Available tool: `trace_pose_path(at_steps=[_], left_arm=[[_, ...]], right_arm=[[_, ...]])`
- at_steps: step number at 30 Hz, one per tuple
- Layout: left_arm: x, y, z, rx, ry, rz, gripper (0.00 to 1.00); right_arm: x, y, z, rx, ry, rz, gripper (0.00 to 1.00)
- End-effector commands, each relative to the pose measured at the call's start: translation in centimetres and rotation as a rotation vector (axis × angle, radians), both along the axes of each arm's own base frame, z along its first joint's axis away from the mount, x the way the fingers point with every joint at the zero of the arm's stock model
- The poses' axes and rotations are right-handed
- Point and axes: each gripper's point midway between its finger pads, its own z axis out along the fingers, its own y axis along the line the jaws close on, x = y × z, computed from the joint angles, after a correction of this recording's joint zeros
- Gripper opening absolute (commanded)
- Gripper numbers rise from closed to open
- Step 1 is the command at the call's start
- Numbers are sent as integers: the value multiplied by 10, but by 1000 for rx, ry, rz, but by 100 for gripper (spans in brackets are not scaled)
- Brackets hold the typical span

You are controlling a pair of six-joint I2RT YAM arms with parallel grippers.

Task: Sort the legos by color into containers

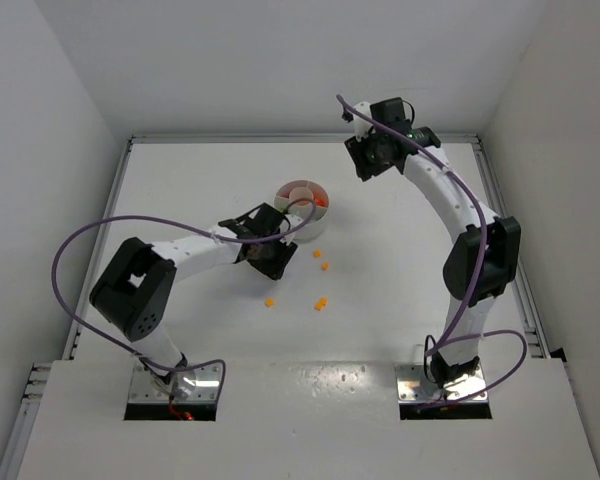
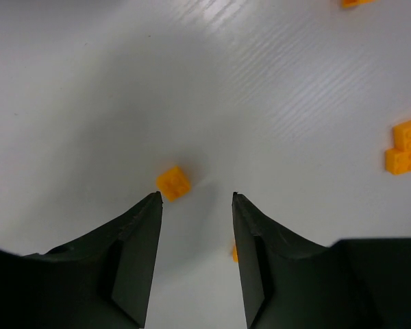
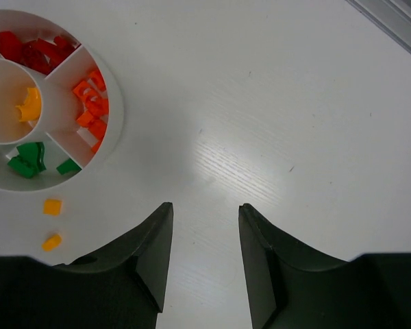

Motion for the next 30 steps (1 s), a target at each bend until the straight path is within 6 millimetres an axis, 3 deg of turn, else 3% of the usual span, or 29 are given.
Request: trace_pose_path(at_steps=[1,6,23,27,30], left_arm=[[8,5,-2,58,-10,87,51],[13,5,-7,83,-23,105,48],[-1,5,-40,102,70,80,43],[4,1,-38,100,60,70,36],[4,-2,-35,88,66,50,25]], right_arm=[[0,-2,20,28,-49,-5,44],[0,-6,16,31,-38,-10,44],[0,-7,16,50,-32,-13,44],[-2,-7,12,47,-24,-13,44],[-2,-7,12,47,-24,-13,44]])
